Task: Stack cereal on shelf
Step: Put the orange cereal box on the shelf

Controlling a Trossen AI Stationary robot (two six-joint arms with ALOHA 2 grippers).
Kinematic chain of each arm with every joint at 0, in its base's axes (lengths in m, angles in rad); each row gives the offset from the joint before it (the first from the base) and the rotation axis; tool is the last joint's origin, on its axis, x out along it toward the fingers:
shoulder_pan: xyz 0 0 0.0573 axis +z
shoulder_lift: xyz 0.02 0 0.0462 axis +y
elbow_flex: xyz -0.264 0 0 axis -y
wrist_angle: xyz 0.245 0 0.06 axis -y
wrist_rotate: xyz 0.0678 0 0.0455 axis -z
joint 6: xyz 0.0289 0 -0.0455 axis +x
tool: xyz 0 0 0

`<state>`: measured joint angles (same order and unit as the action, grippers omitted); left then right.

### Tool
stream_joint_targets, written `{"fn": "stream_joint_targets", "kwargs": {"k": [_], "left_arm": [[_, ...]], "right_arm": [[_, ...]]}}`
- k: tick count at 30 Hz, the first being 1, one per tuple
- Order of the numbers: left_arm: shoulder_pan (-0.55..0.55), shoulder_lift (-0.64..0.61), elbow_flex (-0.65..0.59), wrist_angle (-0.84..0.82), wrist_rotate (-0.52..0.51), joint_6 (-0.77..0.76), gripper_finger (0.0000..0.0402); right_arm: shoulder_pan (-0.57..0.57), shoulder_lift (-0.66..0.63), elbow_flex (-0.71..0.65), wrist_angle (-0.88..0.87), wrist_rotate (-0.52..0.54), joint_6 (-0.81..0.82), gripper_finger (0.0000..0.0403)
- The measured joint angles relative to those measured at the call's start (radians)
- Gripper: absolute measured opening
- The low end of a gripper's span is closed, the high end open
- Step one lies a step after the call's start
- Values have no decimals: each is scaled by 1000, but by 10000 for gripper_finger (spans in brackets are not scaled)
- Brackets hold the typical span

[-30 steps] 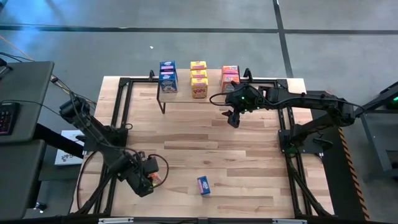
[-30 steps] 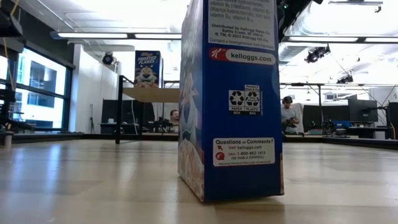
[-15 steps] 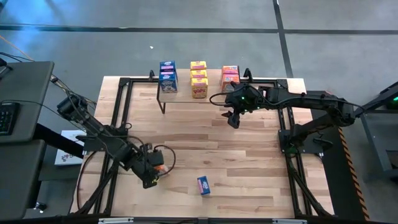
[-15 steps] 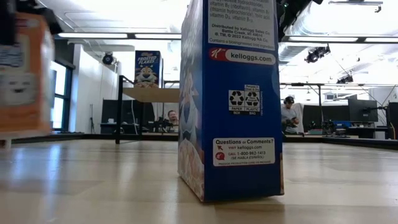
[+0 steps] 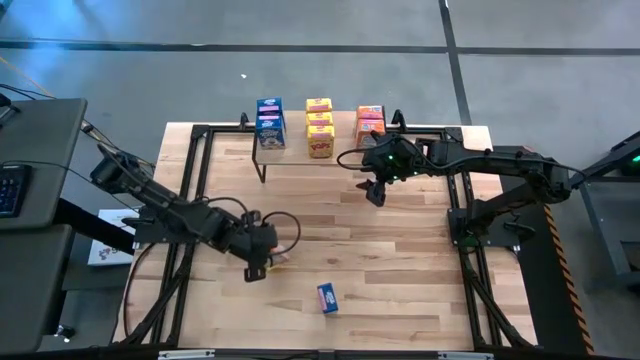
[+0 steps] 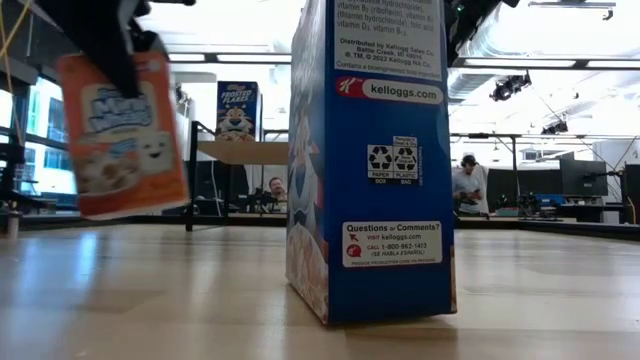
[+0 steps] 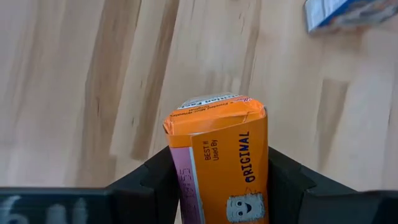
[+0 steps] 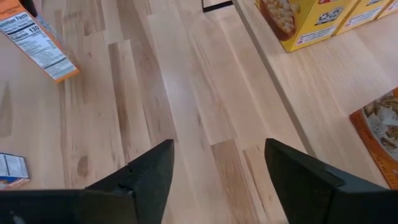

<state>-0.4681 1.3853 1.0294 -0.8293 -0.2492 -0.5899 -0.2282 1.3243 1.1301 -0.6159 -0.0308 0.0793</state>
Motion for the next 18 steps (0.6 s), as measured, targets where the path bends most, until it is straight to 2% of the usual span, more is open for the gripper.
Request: {"fn": "stream_joint_targets", "kwargs": {"k": [5, 9, 18], "left_arm": [[46, 0, 0, 87, 0, 113, 163], [87, 0, 0, 153, 0, 228, 163], [174, 0, 0, 277, -31, 444, 163]], "right_arm": [[0, 0, 0, -2, -77, -36, 268], [0, 0, 0, 8, -154, -15, 273], [0, 0, 0, 34, -163, -7, 273]]}}
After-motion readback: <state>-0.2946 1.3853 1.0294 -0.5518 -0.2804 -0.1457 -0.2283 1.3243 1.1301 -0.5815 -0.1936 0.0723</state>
